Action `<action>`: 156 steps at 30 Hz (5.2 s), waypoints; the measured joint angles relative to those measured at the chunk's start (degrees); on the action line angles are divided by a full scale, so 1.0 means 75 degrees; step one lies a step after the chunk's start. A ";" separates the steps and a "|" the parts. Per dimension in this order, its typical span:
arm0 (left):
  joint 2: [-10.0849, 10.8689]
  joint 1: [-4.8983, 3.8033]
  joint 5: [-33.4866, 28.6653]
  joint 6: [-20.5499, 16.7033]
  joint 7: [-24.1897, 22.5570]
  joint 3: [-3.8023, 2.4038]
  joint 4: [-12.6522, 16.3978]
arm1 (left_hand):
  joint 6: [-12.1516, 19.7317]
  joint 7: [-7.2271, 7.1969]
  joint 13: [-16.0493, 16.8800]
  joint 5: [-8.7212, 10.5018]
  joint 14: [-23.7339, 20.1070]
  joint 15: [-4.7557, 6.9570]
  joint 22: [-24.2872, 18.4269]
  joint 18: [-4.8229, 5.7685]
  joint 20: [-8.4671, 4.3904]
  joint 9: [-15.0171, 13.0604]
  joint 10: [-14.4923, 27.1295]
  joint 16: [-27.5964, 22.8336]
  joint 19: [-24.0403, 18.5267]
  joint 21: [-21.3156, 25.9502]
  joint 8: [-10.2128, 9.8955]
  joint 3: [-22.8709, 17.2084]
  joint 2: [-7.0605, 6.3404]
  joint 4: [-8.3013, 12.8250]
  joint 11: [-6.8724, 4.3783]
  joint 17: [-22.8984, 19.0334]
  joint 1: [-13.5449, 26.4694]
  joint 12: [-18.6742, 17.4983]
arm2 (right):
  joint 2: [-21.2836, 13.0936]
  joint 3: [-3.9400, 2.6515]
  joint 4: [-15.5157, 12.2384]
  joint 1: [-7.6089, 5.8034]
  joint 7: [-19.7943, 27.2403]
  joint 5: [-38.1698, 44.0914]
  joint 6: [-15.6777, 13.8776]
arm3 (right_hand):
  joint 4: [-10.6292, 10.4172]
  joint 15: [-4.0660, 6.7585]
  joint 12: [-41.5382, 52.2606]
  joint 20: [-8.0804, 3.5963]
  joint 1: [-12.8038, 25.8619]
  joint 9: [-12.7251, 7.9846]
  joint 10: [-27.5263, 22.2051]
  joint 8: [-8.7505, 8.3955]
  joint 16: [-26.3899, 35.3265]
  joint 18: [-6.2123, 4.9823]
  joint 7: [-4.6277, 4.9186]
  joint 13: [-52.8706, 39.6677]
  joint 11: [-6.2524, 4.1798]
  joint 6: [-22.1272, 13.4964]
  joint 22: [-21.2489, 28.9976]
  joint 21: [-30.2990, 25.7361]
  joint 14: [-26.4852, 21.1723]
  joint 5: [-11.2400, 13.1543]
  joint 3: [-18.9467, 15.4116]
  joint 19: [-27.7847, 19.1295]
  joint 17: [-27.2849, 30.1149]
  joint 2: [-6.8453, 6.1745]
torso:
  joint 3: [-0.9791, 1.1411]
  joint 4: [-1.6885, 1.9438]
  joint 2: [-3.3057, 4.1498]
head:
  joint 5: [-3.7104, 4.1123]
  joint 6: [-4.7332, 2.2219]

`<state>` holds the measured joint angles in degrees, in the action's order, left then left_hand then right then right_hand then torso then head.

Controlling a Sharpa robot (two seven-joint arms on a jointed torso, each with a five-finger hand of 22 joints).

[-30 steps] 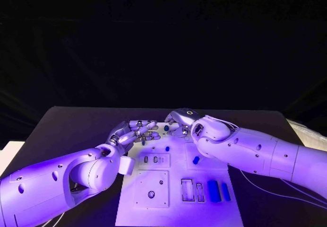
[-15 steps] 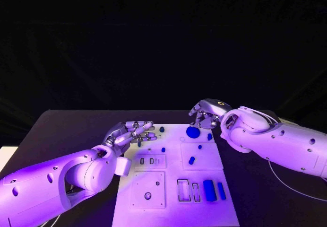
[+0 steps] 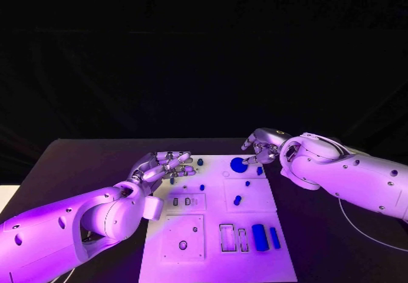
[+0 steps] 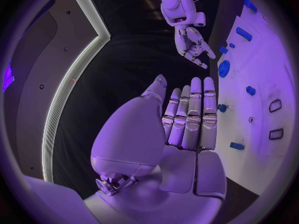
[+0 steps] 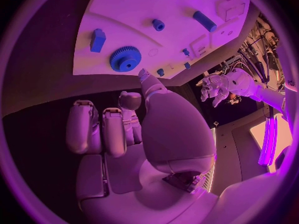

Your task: Assemble the parts on the task board

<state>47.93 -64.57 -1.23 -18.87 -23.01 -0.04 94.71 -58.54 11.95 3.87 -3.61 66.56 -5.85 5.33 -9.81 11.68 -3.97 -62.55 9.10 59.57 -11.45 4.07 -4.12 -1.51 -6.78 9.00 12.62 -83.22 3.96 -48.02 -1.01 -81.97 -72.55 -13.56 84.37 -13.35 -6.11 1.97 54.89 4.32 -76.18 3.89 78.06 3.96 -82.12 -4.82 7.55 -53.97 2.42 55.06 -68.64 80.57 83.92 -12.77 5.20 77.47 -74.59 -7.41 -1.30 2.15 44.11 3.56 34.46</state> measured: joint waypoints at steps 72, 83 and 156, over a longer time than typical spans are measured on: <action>0.0003 0.0002 0.0001 0.0002 0.0090 0.0002 -0.0046 | 0.0000 0.0000 0.0000 0.0000 0.0000 0.0000 -0.0012 0.0000 0.0028 0.0000 0.0000 0.0000 0.0028 -0.0002 0.0000 -0.0001 0.0000 0.0000 0.0000 0.0023 0.0000 0.0000 | 0.0821 0.0019 0.0664 0.0262 -0.0504 0.0756 0.0505 | -0.0305 -0.0017 0.2327 0.0000 -0.0010 0.0079 0.0556 0.0214 -0.0386 0.0074 -0.0116 -0.2733 -0.0090 0.0913 -0.0636 0.0332 0.0016 0.0050 0.0006 0.0273 -0.0042 0.0539 | 0.0007 0.0010 0.0006 | -0.0037 0.0182; 0.0002 0.0002 0.0001 0.0002 0.0110 0.0002 -0.0061 | 0.0000 0.0000 0.0000 0.0000 0.0000 0.0000 -0.0020 0.0000 0.0028 0.0000 0.0000 -0.0031 0.0028 0.0035 0.0000 0.0000 0.0033 0.0001 0.0000 0.0030 -0.0033 0.0000 | 0.0860 0.0043 0.0619 0.0307 -0.0551 0.0890 0.0223 | -0.0186 0.0096 0.2497 -0.0096 -0.0058 0.0109 0.0699 0.0298 -0.0458 0.0117 -0.0131 -0.2815 -0.0207 0.1093 -0.0841 0.0419 0.0013 0.0177 0.0429 0.0369 -0.0048 0.0670 | 0.0008 0.0014 0.0007 | -0.0035 0.0187; 0.0189 0.0003 0.0001 -0.0007 0.0126 0.0007 -0.0211 | 0.0000 0.0000 0.0000 0.0000 0.0000 0.0000 -0.0034 0.0001 0.0028 0.0000 0.0000 -0.0066 0.0028 0.0034 0.0001 0.0021 0.0081 0.0064 0.0000 0.0064 -0.0081 0.0000 | 0.2112 0.0221 0.0577 0.0563 -0.0290 0.1075 -0.0915 | -0.0429 -0.0101 0.0424 0.0098 0.0555 0.0004 -0.0165 -0.0031 -0.0161 0.0115 0.0129 -0.1461 0.0109 0.0061 -0.0496 0.0323 0.0013 0.0191 0.0181 0.0173 -0.0048 0.0211 | 0.0017 0.0013 0.0010 | -0.0208 0.0221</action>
<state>49.35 -64.55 -1.22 -18.92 -22.07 0.01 93.13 -58.54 11.95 3.87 -3.61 66.56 -5.85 5.08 -9.80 11.89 -3.97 -62.55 8.60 59.78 -11.20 4.07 -3.96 -0.90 -6.30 9.00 13.10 -83.83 3.96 -32.17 0.65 -77.64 -68.33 -15.74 92.43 -20.22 -9.33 1.21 58.07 5.05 -72.02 3.91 76.82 3.73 -83.33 -3.95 8.52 -64.93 3.23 55.52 -72.37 82.99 84.02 -11.34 6.56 78.78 -74.95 -5.83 -1.18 2.25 44.19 2.00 36.12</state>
